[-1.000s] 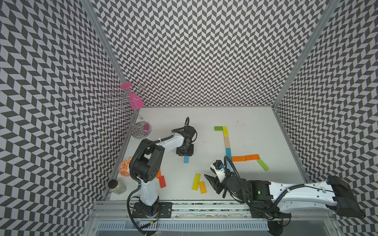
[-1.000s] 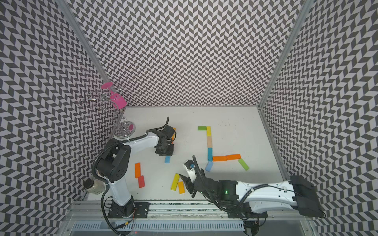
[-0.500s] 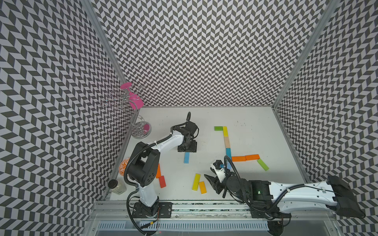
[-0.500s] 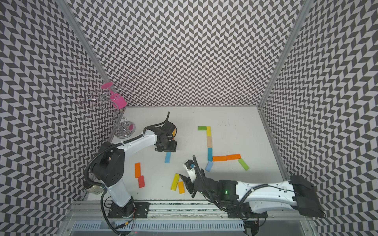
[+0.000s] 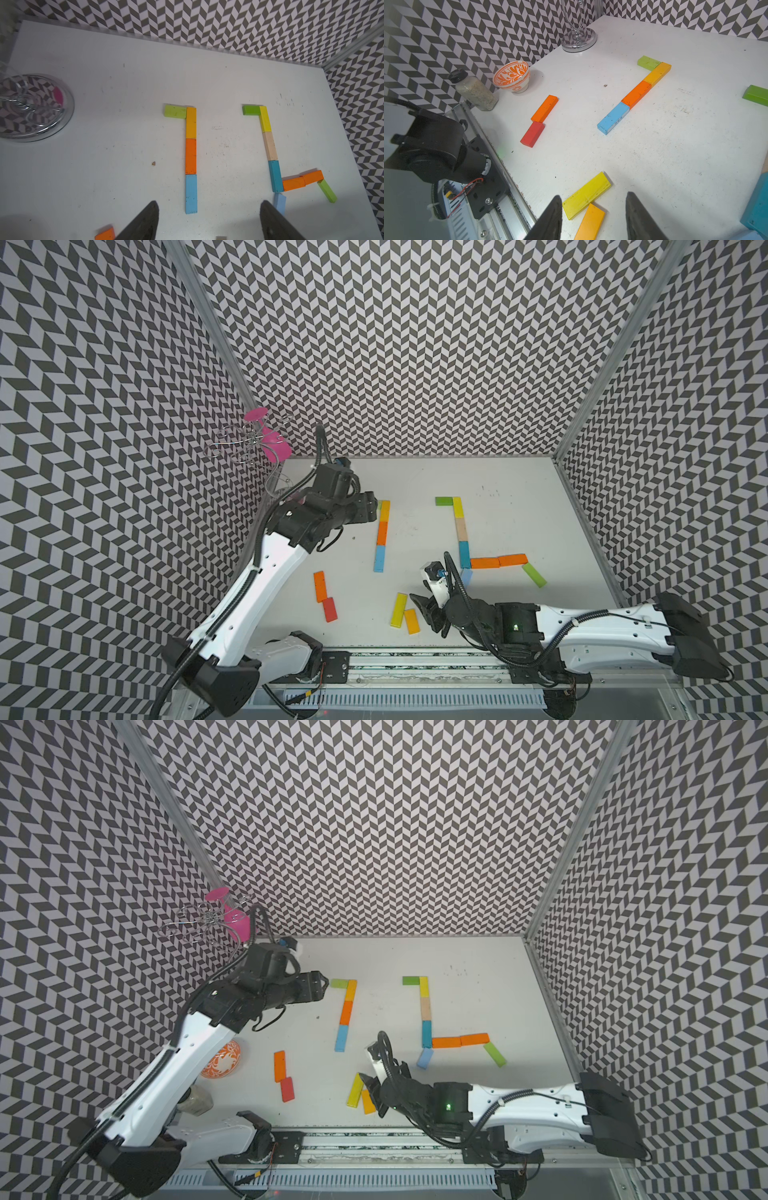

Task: Assemble a giraffe with building blocks
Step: Assemble the building block at the center of the board.

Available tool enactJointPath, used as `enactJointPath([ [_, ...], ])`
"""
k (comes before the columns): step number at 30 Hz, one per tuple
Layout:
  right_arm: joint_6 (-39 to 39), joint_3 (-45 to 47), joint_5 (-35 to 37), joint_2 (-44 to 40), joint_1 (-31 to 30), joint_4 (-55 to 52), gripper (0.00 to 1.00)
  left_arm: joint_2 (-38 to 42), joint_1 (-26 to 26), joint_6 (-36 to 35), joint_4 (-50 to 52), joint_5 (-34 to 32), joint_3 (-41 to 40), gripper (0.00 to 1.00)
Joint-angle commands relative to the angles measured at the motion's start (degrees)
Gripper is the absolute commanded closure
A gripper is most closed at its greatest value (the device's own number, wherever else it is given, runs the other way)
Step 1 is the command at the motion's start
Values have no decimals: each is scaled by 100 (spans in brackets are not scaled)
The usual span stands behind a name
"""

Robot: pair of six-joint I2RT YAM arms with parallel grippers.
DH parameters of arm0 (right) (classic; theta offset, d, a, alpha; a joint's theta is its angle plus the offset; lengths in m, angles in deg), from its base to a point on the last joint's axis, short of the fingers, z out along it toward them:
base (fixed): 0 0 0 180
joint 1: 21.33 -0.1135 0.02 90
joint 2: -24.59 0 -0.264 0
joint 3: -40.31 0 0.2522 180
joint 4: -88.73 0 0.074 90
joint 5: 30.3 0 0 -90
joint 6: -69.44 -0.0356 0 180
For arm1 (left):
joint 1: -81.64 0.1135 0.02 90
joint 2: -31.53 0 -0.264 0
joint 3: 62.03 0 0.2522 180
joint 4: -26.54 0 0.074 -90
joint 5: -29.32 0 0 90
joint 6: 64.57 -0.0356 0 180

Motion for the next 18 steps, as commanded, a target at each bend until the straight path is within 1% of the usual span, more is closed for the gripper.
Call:
enactJointPath([
  [1, -871, -505, 42, 376, 53, -628, 51, 533, 325, 19, 244, -122, -353, 20],
  [6, -1702, -1208, -337, 1126, 57, -1375, 50, 1337, 624, 135, 238, -205, -776, 14],
  [10, -2352, -1902, -587, 1783, 62, -2238, 48, 1868, 656, 346, 254, -280, -1033, 13],
  [12, -2703, -2237, -749, 2122, 75, -2635, 48, 2141, 656, 462, 245, -272, -1206, 10],
  [15, -3072, -2518, -980, 2539, 88, -2876, 47, 2457, 656, 632, 285, -245, -1478, 9],
  [18, -3366, -2569, -1195, 2785, 106, -2749, 47, 2660, 656, 810, 262, -125, -1817, 8],
])
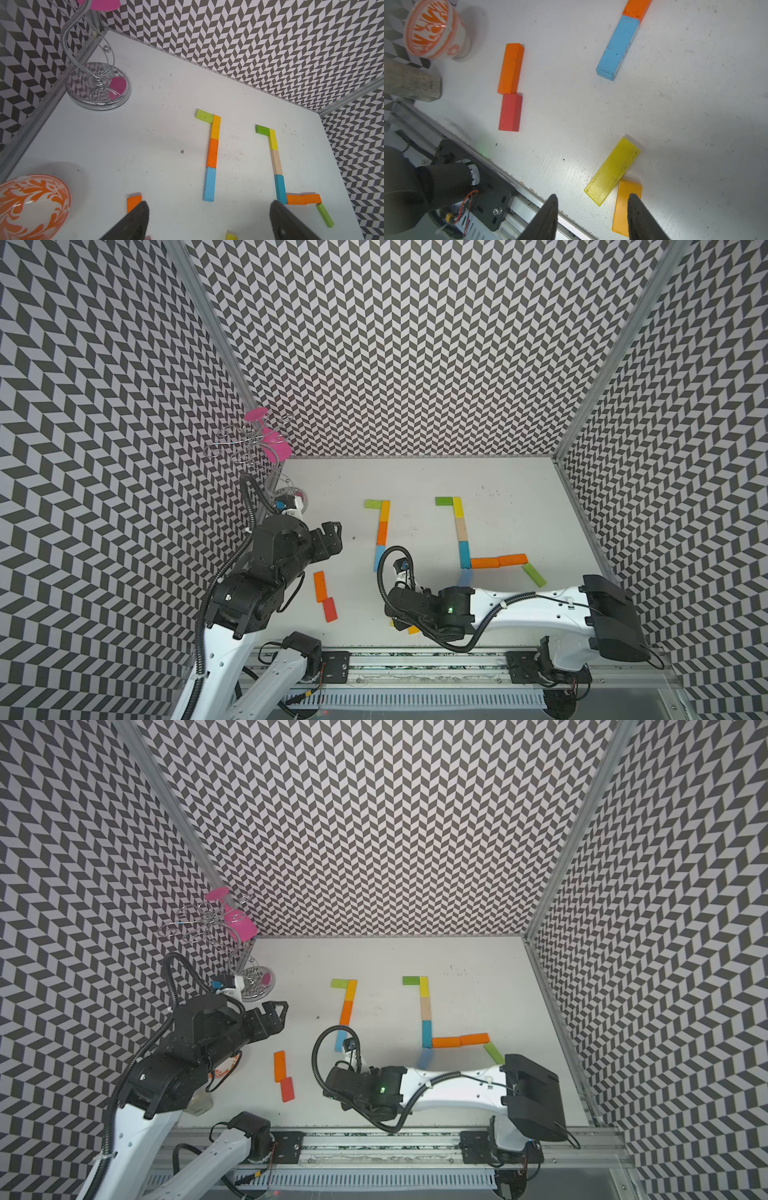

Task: Assemble a giraffe with building blocks
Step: Assemble the building block at the center of the board, then pick up the building block from the center of the board.

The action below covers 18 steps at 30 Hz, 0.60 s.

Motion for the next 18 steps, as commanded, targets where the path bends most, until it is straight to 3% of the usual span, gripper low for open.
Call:
enactJointPath([
  [1, -780, -101, -325, 225, 33, -184, 47, 160, 37, 323, 24, 113, -348, 8],
  [15, -1952, 175, -1200, 594, -19, 694, 50, 362, 37, 553, -201, 213, -780, 8],
  [18, -2235, -151, -964, 784, -160, 327, 48, 405, 37, 586, -199, 207, -816, 7],
])
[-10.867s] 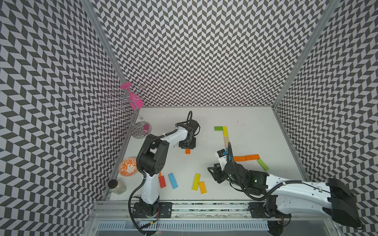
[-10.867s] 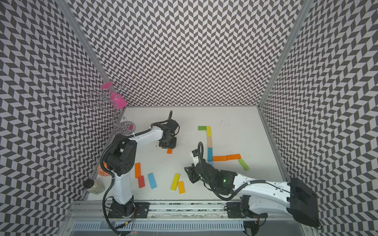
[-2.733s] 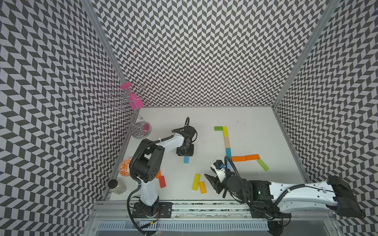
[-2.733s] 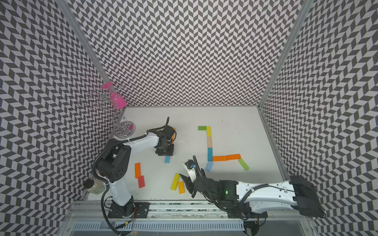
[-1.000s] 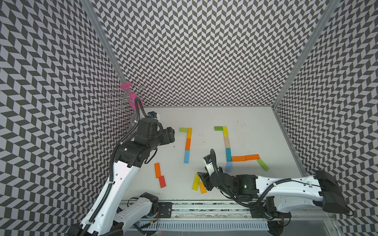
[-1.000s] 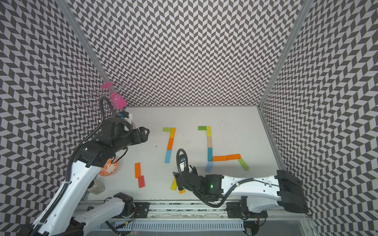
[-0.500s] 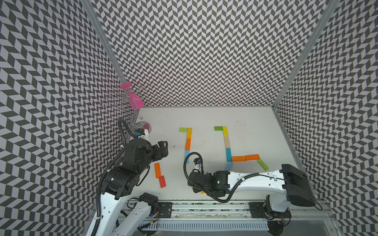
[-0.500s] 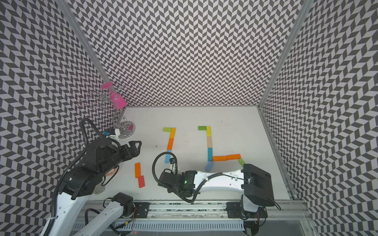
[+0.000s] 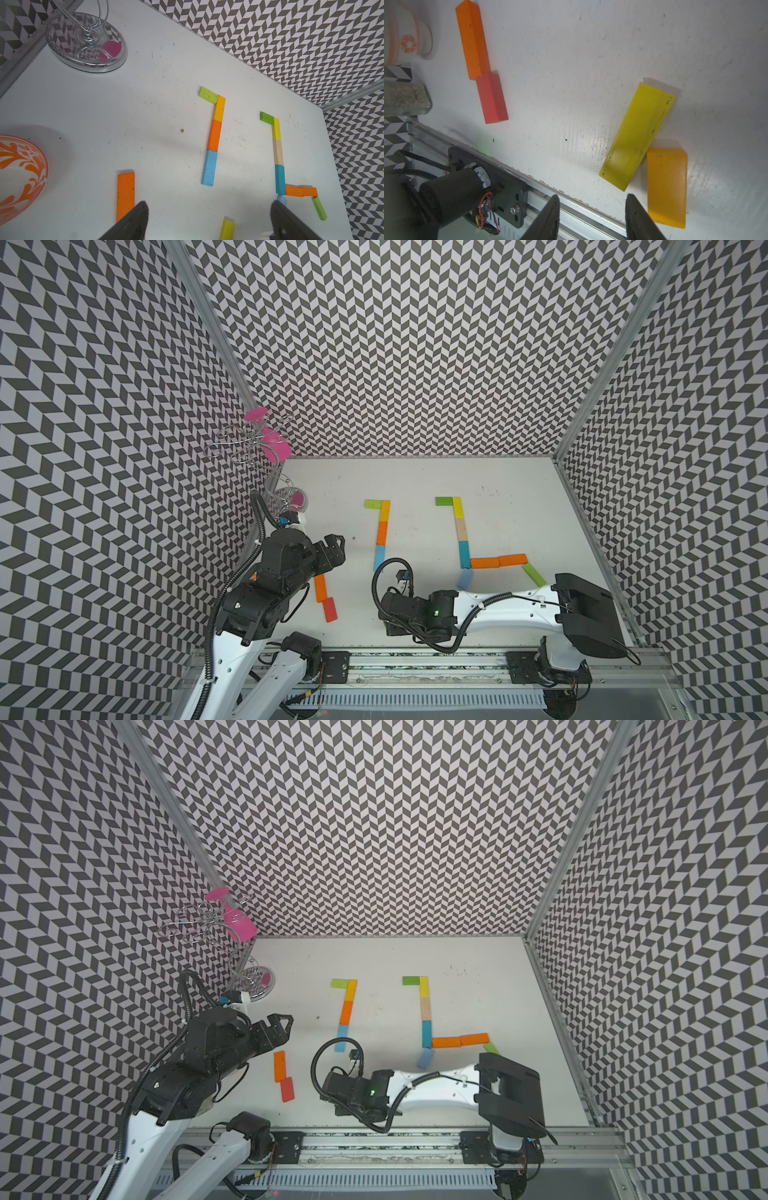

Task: Assemble a giraffe with building blocks
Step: Pick up the building block from the center of the board.

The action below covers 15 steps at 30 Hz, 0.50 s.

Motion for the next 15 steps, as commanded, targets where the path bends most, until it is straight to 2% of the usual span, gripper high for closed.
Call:
enactJointPath([
  [1, -631, -379, 198, 259, -175, -215, 47, 106, 26, 97, -111, -16, -76, 5],
  [4, -1085, -642, 327, 454, -230, -733, 45, 140, 26, 163, -94, -16, -135, 3],
  [8, -1581, -557, 264, 523, -231, -778, 44, 153, 26, 203, -127, 44, -200, 1],
  [15, -1868, -559, 254, 679, -217, -800, 44, 240, 26, 212, -215, 81, -335, 1],
])
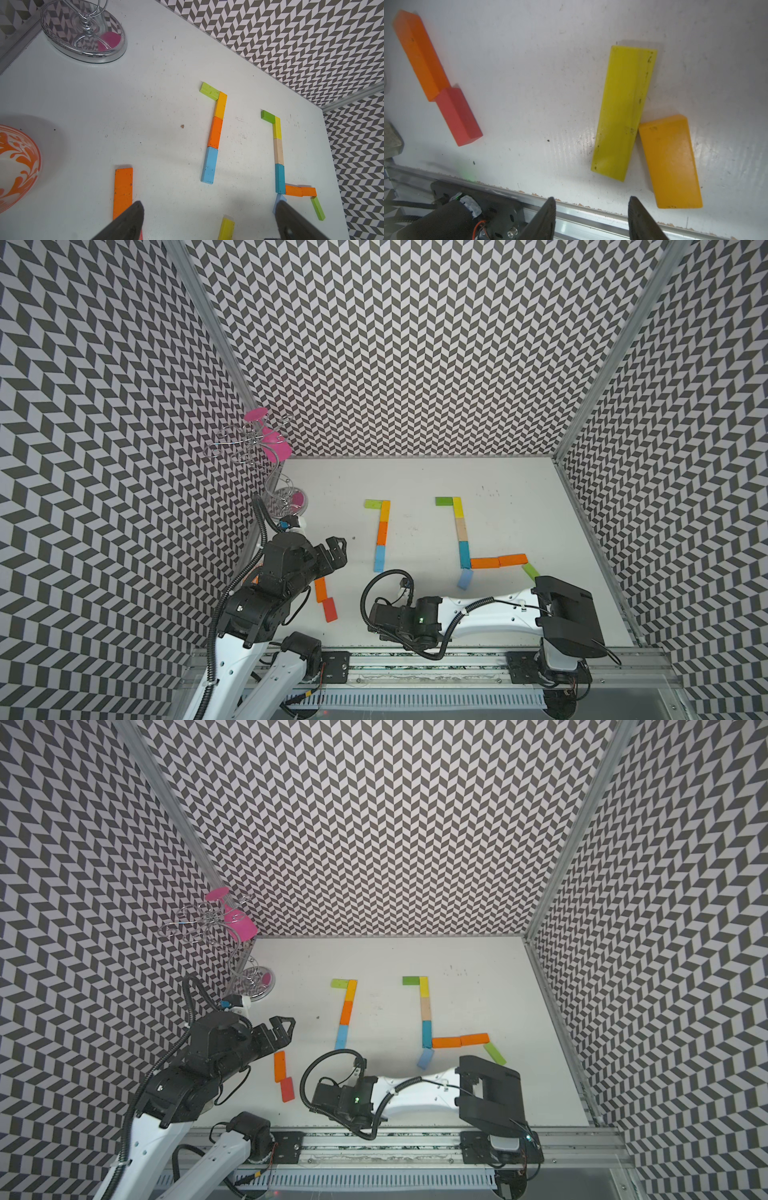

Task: Assemble a giraffe with building blocks
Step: Pick up the building block from the center of the board.

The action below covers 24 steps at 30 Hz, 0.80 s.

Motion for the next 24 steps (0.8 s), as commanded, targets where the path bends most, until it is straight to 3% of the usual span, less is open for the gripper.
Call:
enactJointPath([
  [1, -392, -31, 129, 163, 17, -88, 44, 83, 26, 63, -144, 39, -55, 1],
  [11, -363, -461, 218, 647, 230, -471, 44, 145, 26, 28, -246, 100, -165, 0],
  [18, -385, -1261, 571, 1274, 363, -1500, 44, 180, 26, 21, -310, 136, -215, 0],
  [24, -300, -1776, 702, 1776, 390, -1988, 51, 197, 26, -12, -369, 138, -222, 0],
])
